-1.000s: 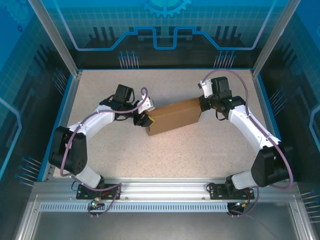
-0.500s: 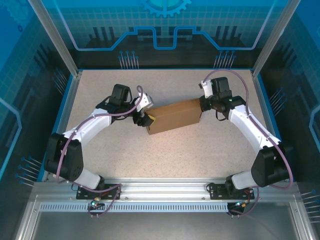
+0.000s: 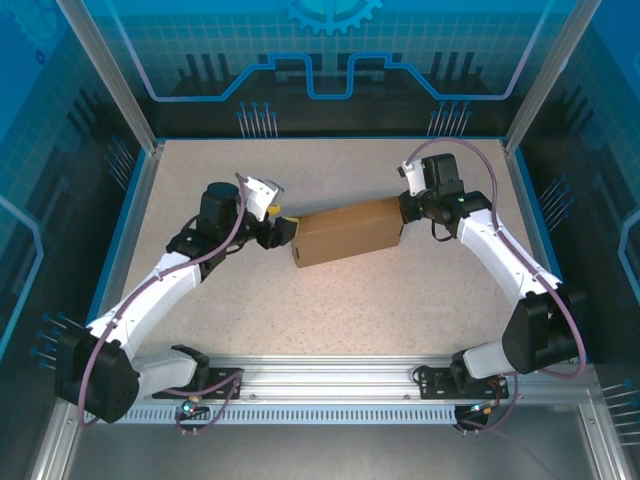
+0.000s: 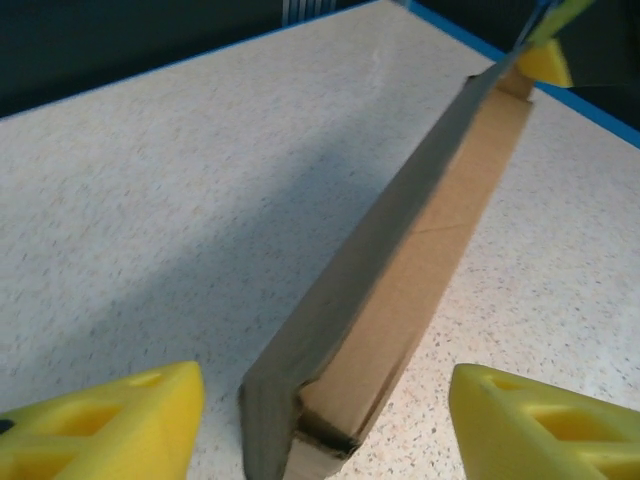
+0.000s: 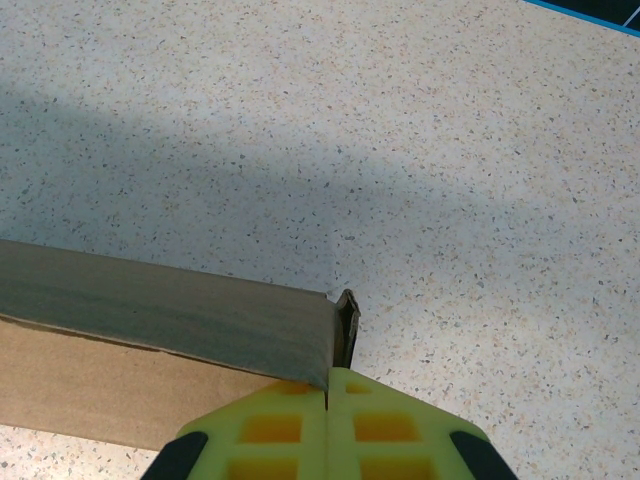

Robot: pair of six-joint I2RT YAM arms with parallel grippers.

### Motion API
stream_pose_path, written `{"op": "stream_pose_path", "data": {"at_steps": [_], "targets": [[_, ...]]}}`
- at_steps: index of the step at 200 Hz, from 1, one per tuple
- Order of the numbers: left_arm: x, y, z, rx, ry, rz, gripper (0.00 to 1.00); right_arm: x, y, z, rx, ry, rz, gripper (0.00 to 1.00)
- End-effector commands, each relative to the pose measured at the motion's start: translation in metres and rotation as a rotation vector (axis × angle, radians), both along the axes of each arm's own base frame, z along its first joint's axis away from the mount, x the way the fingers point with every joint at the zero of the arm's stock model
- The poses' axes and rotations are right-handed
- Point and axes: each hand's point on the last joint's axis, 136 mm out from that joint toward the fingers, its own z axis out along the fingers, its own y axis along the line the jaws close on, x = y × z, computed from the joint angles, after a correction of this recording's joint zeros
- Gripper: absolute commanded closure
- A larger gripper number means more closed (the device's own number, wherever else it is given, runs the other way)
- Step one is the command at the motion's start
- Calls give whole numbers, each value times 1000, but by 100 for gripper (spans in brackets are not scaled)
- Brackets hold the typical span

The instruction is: Fold the paper box

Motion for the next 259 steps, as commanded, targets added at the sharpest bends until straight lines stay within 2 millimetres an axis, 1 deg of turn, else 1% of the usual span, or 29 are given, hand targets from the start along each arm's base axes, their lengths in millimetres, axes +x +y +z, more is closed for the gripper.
{"op": "stream_pose_path", "data": {"at_steps": [1,45,75,106,144,164,190,214,225,259], "targets": [[2,13,-13,52,103,92,40,-5,-5,-10,-7,64,-15,98],[-4,3,-22,81,156,47,55,-5,-5,-9,-7,63,-14,98],[-3,4,-30,111,185,47,71,-5,-5,-10,-9,65,-14,98],[-1,5,-31,119,192,55,78,-4,-4,-10,-6,66,-14,98],[0,3,-30,97,204,76,84,-4,-4,-12,-2,69,-13,98],[1,1,-26,48,224,103,85,-5,-3,-12,0,69,-12,98],[2,-3,-18,-69,276,161,90,-6,-4,-13,2,68,-13,98],[2,-10,-16,-194,351,203,94,-7,-3,-15,5,68,-13,98],[2,-13,-17,-244,378,219,94,-7,-2,-15,10,66,-12,98],[3,-13,-16,-333,407,276,97,-6,0,-17,14,67,-7,98]]}}
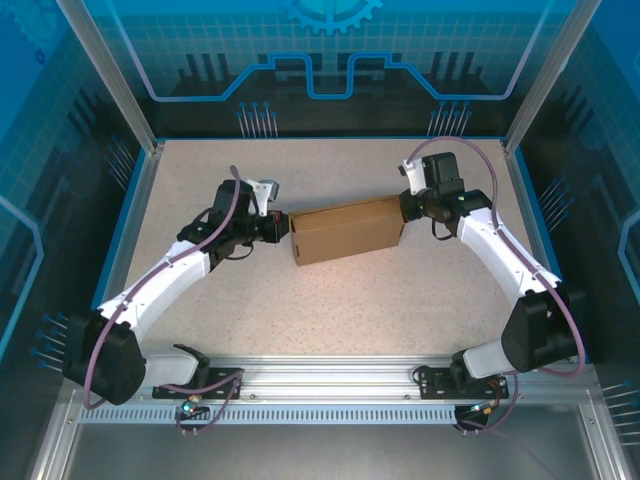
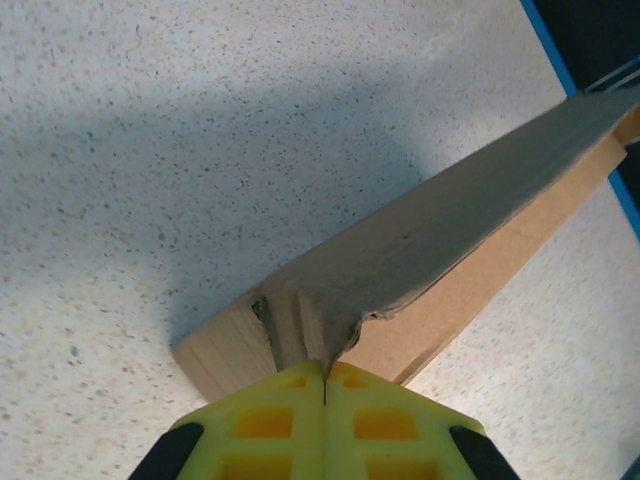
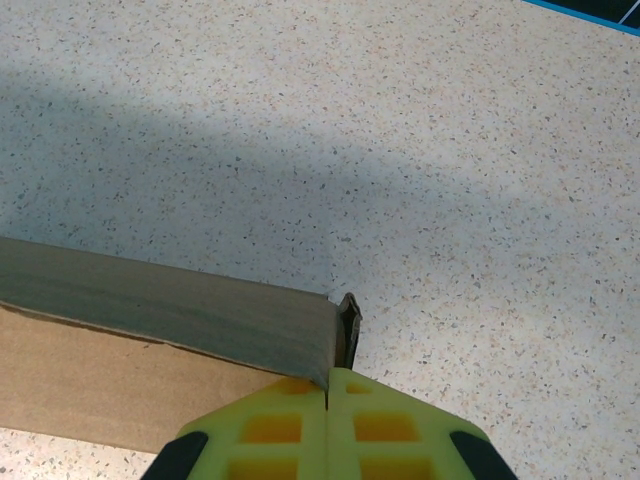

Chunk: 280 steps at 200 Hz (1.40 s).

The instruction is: Fold the paper box

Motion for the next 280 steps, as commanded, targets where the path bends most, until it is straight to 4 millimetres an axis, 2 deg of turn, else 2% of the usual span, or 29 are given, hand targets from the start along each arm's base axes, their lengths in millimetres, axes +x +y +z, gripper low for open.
{"op": "stream_pose_path", "data": {"at_steps": [1,145,210,280], "targets": [[-1,-11,16,-139,10,40,98,-9,0,-17,8,64,1,98],[-3,-16,0,-327,113,140,98,-13,-2,-23,-2,64,-4,98],[-2,-14,6,-361,111,165,100,-15,-3,-26,-5,69,-5,98],[-3,-12,2,-434,145,207,100,-16,-3,-28,-3,70,-6,98]]}}
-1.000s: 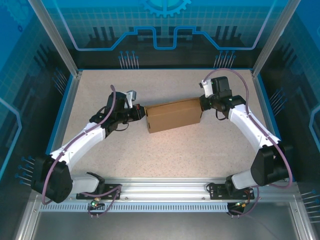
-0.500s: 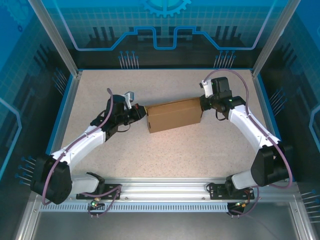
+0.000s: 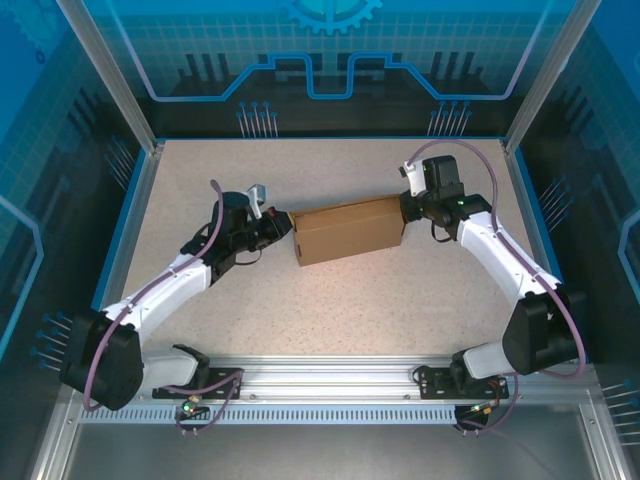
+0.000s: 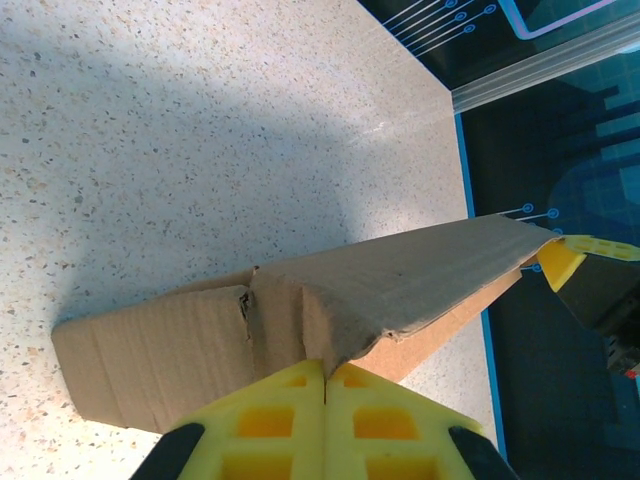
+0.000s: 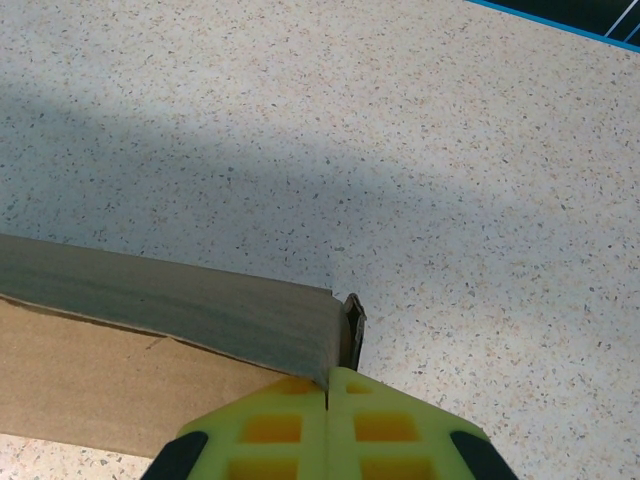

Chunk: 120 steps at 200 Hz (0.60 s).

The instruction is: Fold the paper box

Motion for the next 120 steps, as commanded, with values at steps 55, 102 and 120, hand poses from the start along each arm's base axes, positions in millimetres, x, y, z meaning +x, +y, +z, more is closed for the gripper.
{"op": "stream_pose_path", "data": {"at_steps": [55,102,120], "targets": [[-7,-3,-1,-104,28,22,100,-18,-2,-25,-3,100,2,98],[-7,0,-5,-85,26,32,100,-19,-2,-26,-4,99,3,98],[-9,3,-9,-43,25,27,100,-18,-2,-26,-3,99,3,98]]}}
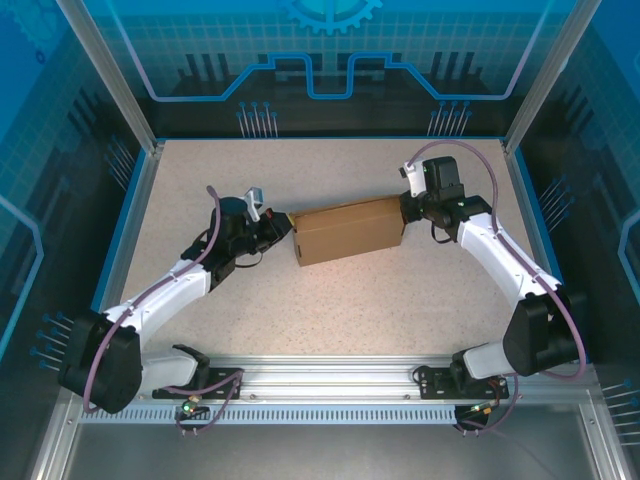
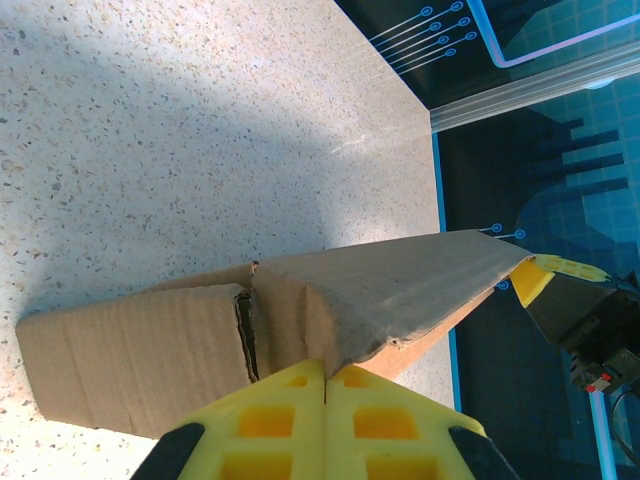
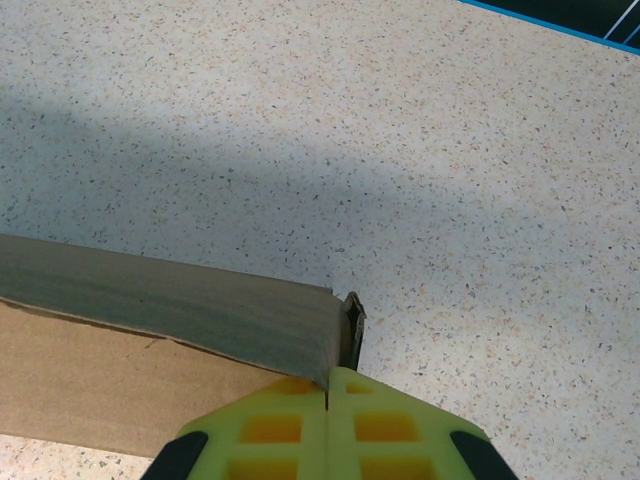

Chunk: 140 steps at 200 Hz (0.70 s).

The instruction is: Fold the paper box

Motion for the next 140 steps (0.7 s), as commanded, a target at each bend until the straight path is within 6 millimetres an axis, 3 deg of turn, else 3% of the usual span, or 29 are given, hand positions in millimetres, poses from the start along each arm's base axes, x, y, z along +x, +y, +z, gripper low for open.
{"op": "stream_pose_path", "data": {"at_steps": [1,61,140], "targets": [[-8,3,-9,41,16,-12,100,-18,-2,-24,-5,105,3,98],[-16,11,-17,137,12,-16,100,-18,-3,-24,-3,107,-4,98],[-4,5,1,-24,-15,44,100,-18,-2,-25,-1,112,-1,98]]}}
